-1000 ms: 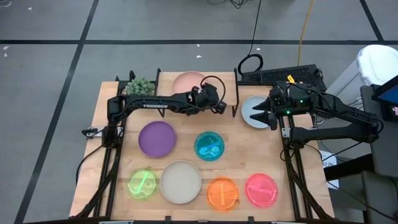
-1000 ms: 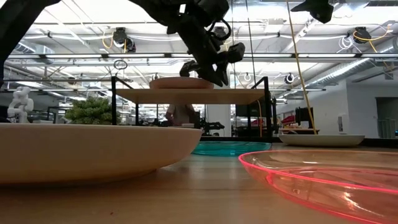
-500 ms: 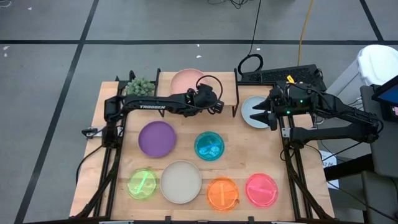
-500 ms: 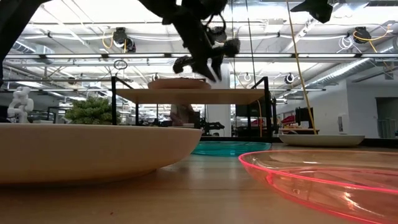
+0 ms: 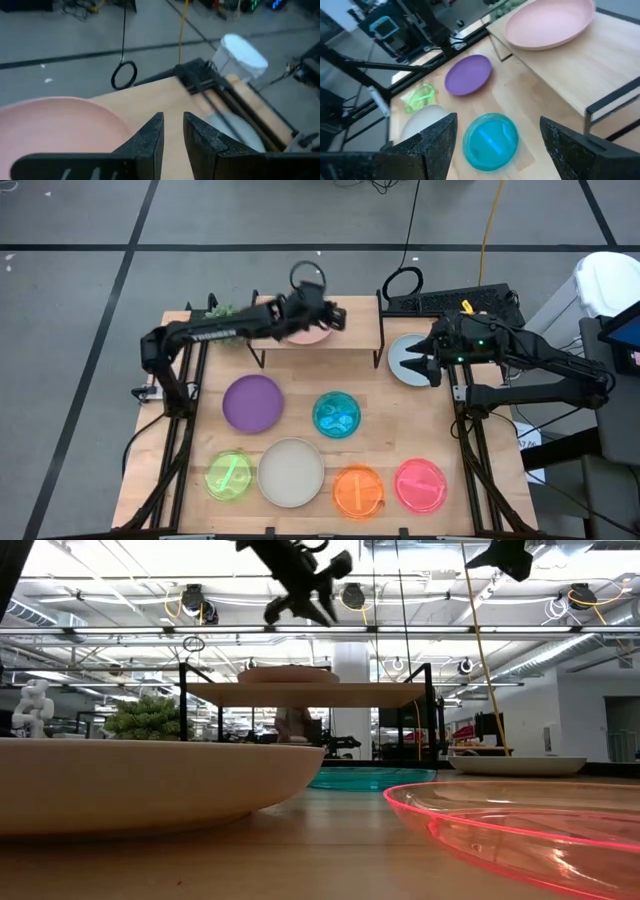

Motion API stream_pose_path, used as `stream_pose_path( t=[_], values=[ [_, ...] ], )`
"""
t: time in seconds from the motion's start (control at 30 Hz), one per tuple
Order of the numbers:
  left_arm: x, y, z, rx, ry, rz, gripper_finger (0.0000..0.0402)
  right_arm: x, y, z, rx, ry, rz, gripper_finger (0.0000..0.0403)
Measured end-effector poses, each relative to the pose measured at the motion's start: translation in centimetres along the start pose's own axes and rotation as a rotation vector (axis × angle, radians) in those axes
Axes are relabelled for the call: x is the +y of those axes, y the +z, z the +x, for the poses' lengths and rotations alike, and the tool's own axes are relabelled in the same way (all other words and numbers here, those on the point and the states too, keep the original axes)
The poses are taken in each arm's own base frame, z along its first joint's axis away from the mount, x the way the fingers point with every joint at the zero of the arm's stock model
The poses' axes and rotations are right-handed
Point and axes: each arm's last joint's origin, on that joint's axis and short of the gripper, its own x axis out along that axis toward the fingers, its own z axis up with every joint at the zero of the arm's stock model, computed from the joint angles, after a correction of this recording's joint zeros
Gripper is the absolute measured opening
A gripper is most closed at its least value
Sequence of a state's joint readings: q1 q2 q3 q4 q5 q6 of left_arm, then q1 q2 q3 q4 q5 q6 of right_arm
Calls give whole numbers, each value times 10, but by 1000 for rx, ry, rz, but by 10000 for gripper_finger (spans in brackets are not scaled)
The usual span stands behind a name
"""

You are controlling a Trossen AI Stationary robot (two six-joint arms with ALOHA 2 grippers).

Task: Place and stack plates onto a shelf
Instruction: Put the pink plate on the shelf

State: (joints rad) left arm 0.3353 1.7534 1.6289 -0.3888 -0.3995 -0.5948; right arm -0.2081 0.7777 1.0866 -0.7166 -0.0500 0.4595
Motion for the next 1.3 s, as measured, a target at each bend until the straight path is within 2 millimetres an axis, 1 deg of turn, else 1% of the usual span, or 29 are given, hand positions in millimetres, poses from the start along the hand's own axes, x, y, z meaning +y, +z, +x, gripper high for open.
stream_pose_path(
  t=[0.13, 0.3, 0.37, 0.47, 0.53, 0.67, 0.93, 1.07, 1.3],
  values=[
    [43, 25, 5, 77, 8, -11, 76, 0, 0, 7, 22, -12, 3, 265],
    [94, 47, 20, 192, -98, -71, 76, -1, 1, 14, 42, -24, 50, 265],
    [111, 50, 26, 237, -142, -82, 76, -1, 1, 17, 49, -34, 70, 265],
    [128, 48, 30, 326, -153, -65, 76, -2, 1, 21, 41, -79, 102, 265],
    [132, 46, 29, 362, -152, -41, 76, -3, 2, 23, 39, -99, 109, 265],
    [140, 36, 27, 482, -128, 9, 76, -4, 2, 28, 36, -140, 108, 265],
    [132, 22, 22, 571, -112, 118, 76, -5, 2, 38, 64, -161, 99, 265],
    [134, 15, 23, 614, -25, 159, 76, -5, 2, 42, 78, -164, 81, 265],
    [135, 12, 19, 653, 10, 194, 76, -5, 1, 43, 85, -165, 59, 265]
  ],
)
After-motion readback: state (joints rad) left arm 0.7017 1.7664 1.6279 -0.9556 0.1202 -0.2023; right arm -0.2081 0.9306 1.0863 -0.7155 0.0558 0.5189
